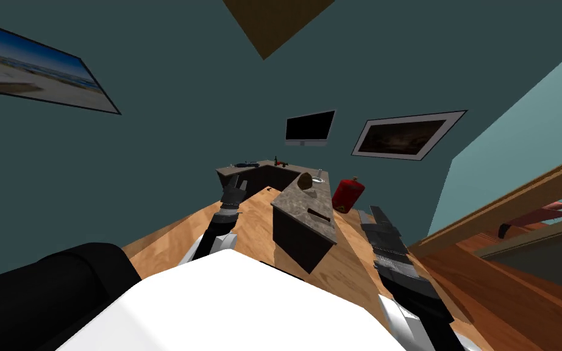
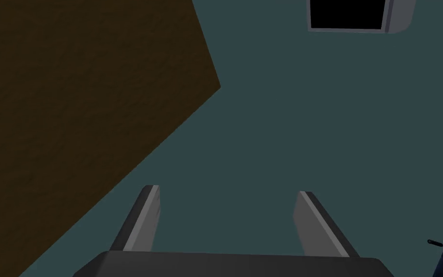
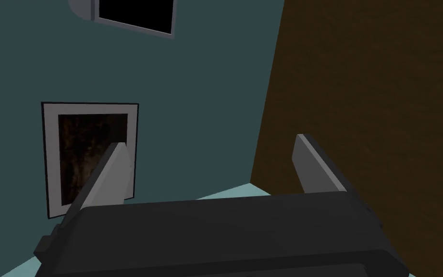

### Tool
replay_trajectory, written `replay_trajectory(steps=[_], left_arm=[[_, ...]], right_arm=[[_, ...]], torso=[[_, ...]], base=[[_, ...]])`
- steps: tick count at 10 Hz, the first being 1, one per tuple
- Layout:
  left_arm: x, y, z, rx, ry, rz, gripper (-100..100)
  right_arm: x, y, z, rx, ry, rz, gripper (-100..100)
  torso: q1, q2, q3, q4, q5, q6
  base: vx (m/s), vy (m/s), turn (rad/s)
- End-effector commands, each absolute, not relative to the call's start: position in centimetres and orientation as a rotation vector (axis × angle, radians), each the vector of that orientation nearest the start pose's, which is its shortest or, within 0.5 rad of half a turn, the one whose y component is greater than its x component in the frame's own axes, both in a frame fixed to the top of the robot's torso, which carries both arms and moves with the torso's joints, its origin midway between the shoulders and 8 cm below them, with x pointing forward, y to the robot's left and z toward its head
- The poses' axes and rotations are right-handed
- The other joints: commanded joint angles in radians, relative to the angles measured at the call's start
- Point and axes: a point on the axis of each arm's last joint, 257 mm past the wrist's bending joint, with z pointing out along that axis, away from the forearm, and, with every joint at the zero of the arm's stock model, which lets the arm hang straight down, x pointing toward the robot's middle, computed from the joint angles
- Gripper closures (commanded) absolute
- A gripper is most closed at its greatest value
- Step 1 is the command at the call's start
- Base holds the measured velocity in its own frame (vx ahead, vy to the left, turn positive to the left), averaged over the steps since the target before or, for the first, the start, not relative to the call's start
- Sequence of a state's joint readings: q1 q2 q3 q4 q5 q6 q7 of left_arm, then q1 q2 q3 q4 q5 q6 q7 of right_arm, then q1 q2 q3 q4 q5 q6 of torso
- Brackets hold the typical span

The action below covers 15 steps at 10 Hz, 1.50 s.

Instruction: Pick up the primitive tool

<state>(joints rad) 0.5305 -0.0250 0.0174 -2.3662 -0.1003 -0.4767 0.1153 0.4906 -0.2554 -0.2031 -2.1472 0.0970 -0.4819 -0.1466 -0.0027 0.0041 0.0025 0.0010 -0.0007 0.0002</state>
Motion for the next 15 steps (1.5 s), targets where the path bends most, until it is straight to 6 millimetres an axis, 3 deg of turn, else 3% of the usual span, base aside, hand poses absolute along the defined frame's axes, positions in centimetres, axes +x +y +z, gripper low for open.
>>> replay_trajectory(steps=[1, 6, 9, 10, 13, 14, 15], left_arm=[[32.9, 27.6, 4.8, -0.626, 0.598, -1.322, 0], [32.9, 27.6, 4.8, -0.626, 0.598, -1.322, 0], [32.9, 27.6, 4.8, -0.626, 0.598, -1.322, 0], [32.9, 27.6, 4.8, -0.626, 0.598, -1.322, 0], [32.9, 27.6, 4.8, -0.626, 0.598, -1.322, 0], [32.9, 27.6, 4.8, -0.626, 0.598, -1.322, 0], [32.9, 27.6, 4.8, -0.626, 0.598, -1.321, 0]], right_arm=[[36.2, -34.2, -2.3, 0.524, 0.945, 1.083, -100], [35.3, -37.2, -4.8, 0.421, 1.122, 0.924, -100], [34.0, -39.5, -8.5, 0.352, 1.296, 0.793, -100], [34.0, -39.5, -8.5, 0.345, 1.301, 0.793, -100], [31.8, -42.0, -13.2, 0.272, 1.509, 0.662, -100], [31.8, -42.0, -13.5, 0.264, 1.520, 0.653, -100], [30.8, -43.0, -15.2, 0.232, 1.597, 0.606, -100]], torso=[[0.000, 0.000, 0.000, 0.000, 0.000, 0.000], [0.000, -0.002, -0.001, 0.000, 0.000, -0.001], [-0.001, -0.003, -0.002, -0.001, 0.000, -0.001], [-0.001, -0.003, -0.002, -0.001, 0.000, -0.001], [0.001, -0.004, -0.002, -0.001, 0.000, 0.000], [0.001, -0.004, -0.002, -0.001, 0.000, 0.000], [0.001, -0.004, -0.003, -0.001, 0.000, 0.000]], base=[[-0.045, -0.015, 0.171], [-0.045, -0.021, 0.265], [-0.033, -0.027, 0.471], [-0.017, -0.020, 0.078], [-0.018, 0.000, 0.355], [-0.014, -0.004, 0.263], [-0.008, 0.001, 0.334]])
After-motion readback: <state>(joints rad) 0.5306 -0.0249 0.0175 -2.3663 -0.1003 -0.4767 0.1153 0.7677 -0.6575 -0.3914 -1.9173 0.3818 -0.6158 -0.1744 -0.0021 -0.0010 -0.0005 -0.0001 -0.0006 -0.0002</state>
